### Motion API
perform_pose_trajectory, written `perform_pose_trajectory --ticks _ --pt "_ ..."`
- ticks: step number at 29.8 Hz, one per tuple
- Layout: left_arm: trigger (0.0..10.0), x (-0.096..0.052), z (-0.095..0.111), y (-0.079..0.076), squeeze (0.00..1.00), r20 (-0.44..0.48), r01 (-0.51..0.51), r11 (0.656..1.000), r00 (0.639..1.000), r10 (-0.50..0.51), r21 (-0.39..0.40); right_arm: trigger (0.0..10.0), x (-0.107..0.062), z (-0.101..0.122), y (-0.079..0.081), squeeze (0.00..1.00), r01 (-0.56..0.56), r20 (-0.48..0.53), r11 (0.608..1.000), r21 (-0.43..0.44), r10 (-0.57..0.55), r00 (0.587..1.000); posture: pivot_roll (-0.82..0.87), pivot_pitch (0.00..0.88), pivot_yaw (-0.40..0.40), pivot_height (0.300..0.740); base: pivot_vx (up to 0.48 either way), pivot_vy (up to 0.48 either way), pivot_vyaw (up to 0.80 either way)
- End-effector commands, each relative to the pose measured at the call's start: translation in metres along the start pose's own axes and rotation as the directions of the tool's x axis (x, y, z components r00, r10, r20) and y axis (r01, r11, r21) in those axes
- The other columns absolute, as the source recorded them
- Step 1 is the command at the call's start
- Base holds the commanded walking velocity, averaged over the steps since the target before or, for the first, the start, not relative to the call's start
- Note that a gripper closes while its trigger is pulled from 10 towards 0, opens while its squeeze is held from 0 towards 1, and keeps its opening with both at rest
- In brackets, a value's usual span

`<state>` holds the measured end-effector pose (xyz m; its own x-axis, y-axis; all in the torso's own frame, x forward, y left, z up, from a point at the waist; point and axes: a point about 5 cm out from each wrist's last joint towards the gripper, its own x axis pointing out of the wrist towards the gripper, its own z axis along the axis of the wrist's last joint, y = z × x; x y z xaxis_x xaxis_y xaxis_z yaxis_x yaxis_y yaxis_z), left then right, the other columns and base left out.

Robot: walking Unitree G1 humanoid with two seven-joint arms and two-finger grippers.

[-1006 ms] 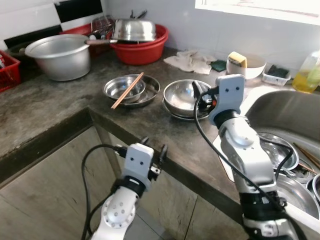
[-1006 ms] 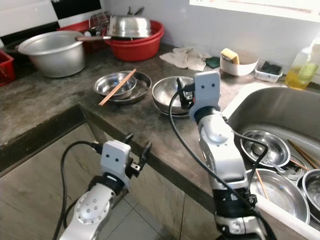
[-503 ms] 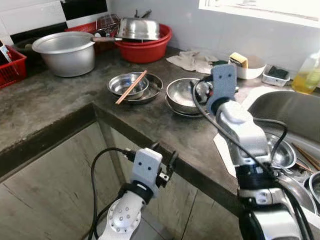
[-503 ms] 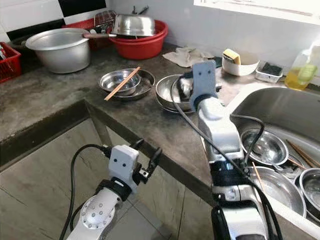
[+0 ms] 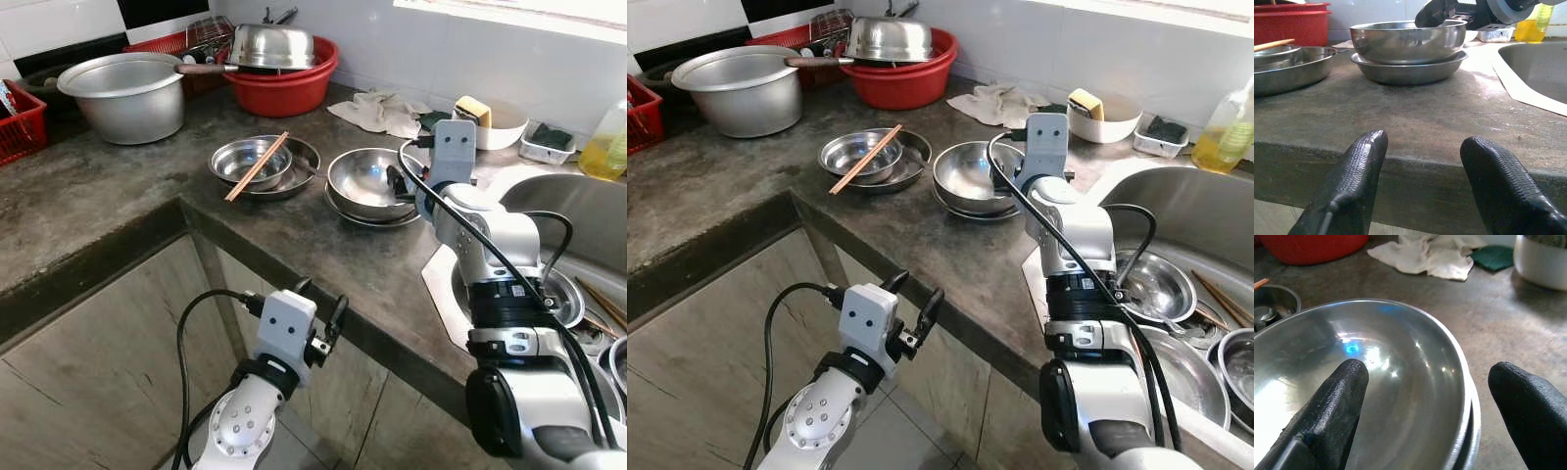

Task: Kitchen organization

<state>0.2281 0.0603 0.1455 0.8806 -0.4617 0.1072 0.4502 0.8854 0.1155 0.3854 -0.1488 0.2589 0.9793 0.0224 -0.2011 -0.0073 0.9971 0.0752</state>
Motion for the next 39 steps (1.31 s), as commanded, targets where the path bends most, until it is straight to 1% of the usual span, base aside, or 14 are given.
perform_pose_trajectory --ticks 1,2,3,4,6,8,12,14,15,17,18,30,39 --pt "10.0 0.0 0.003 -0.001 0.0 0.015 0.0 1.0 1.0 0.0 0.002 10.0 0.0 0.005 0.0 0.0 -0.006 -0.014 1.0 0.011 0.006 1.0 0.1 0.087 -0.015 0.74 0.0 0.0 0.0" --pt "10.0 0.0 0.003 -0.001 0.0 0.014 0.0 1.0 1.0 0.0 0.002 10.0 0.001 0.005 0.0 0.0 -0.005 -0.028 1.0 0.014 0.005 1.0 0.1 0.085 -0.015 0.74 0.0 0.0 0.0" --pt "10.0 0.0 0.003 -0.001 0.0 0.014 0.0 1.0 1.0 0.0 0.003 10.0 0.003 0.005 -0.001 0.0 -0.004 -0.068 1.0 0.027 0.006 0.998 0.1 0.082 -0.018 0.74 0.0 0.0 0.0" --pt "10.0 0.0 0.003 -0.001 0.0 0.014 0.0 1.0 1.0 0.0 0.003 10.0 0.003 0.005 -0.001 0.0 -0.004 -0.068 1.0 0.027 0.006 0.998 0.1 0.082 -0.018 0.74 0.0 0.0 0.0" --pt "10.0 0.0 0.002 -0.001 0.0 0.015 -0.001 1.0 1.0 0.001 0.003 10.0 0.004 0.005 -0.002 0.0 -0.009 -0.111 0.999 0.036 0.013 0.994 0.1 0.08 -0.019 0.74 0.0 0.0 0.0" --pt "10.0 0.0 0.002 -0.001 0.0 0.014 -0.002 1.0 1.0 0.001 0.004 10.0 0.004 0.005 -0.002 0.0 -0.009 -0.117 0.999 0.037 0.014 0.993 0.1 0.08 -0.019 0.74 0.0 0.0 0.0" --pt "10.0 0.0 0.002 -0.001 0.0 0.014 -0.004 1.0 1.0 0.004 0.005 10.0 0.007 0.011 -0.003 0.0 -0.018 -0.145 0.997 0.074 0.028 0.989 0.1 0.08 -0.02 0.74 0.0 0.0 0.0" --pt "10.0 0.0 0.002 -0.001 0.0 0.013 -0.004 1.0 1.0 0.004 0.006 8.8 0.008 0.014 -0.004 0.0 -0.015 -0.147 0.996 0.082 0.027 0.989 0.1 0.082 -0.018 0.74 0.0 0.0 0.0" --pt "10.0 0.0 0.002 -0.001 0.0 0.013 -0.004 1.0 1.0 0.004 0.005 3.5 0.008 0.014 -0.004 0.0 -0.012 -0.145 0.997 0.082 0.024 0.989 0.1 0.082 -0.02 0.74 0.0 0.0 0.0" --pt "10.0 0.0 0.002 -0.001 0.0 0.013 -0.005 1.0 1.0 0.005 0.005 3.5 0.009 0.015 -0.005 0.0 -0.01 -0.145 0.997 0.082 0.022 0.989 0.1 0.082 -0.02 0.74 0.0 0.0 0.0" --pt "10.0 0.0 0.002 -0.001 0.0 0.013 -0.005 1.0 1.0 0.005 0.005 0.0 0.009 0.015 -0.005 0.0 -0.005 -0.145 0.996 0.09 0.018 0.989 0.1 0.088 -0.022 0.74 0.0 0.0 0.0" --pt "10.0 0.001 0.003 0.0 0.0 0.012 -0.01 1.0 1.0 0.009 0.005 0.0 0.01 0.015 -0.006 0.0 0.012 -0.163 0.992 0.122 0.009 0.987 0.1 0.096 -0.016 0.74 0.0 0.0 0.0" --pt "10.0 0.002 0.003 0.001 0.0 0.011 -0.016 1.0 1.0 0.016 0.008 0.0 0.012 0.018 -0.007 0.0 0.033 -0.151 0.98 0.196 -0.003 0.989 0.1 0.099 -0.019 0.74 0.0 0.0 0.0"
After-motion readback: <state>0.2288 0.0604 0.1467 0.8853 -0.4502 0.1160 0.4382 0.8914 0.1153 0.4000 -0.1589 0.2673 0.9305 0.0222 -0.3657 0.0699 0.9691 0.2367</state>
